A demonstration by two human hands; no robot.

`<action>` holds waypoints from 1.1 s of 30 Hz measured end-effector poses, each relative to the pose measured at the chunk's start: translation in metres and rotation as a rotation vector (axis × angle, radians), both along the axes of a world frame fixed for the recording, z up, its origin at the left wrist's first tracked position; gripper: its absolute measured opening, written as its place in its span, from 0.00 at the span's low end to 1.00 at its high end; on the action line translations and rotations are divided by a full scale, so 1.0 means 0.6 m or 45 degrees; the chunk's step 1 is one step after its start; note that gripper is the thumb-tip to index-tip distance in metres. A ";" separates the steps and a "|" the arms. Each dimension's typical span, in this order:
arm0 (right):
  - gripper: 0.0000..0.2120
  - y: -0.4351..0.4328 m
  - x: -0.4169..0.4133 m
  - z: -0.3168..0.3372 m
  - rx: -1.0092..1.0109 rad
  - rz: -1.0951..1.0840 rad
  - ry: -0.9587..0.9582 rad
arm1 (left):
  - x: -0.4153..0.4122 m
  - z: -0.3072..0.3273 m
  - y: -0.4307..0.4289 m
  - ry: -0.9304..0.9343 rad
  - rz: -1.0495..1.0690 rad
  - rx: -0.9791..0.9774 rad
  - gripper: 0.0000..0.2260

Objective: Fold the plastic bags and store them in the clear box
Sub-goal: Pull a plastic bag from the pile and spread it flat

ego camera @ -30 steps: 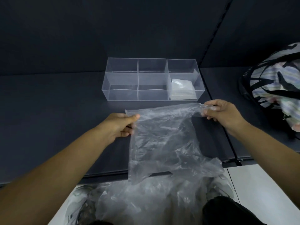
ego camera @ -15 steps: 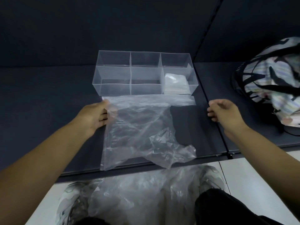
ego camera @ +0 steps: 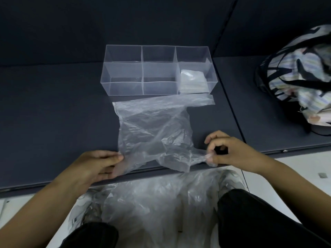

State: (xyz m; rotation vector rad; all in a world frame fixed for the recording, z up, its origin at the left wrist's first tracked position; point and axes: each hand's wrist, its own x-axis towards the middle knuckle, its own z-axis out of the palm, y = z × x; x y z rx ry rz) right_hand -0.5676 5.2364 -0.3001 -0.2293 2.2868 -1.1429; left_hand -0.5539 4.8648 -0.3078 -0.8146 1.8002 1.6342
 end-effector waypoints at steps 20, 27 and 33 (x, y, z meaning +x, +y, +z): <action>0.17 0.049 0.015 0.006 -0.474 -0.751 -0.453 | -0.004 -0.024 -0.001 0.286 0.245 -0.097 0.05; 0.14 0.053 0.016 0.001 -0.393 -0.921 -0.172 | 0.000 -0.037 0.004 0.354 0.299 -0.179 0.06; 0.11 0.064 0.017 -0.003 -0.098 -0.998 0.002 | 0.008 -0.041 0.004 0.378 0.302 -0.168 0.05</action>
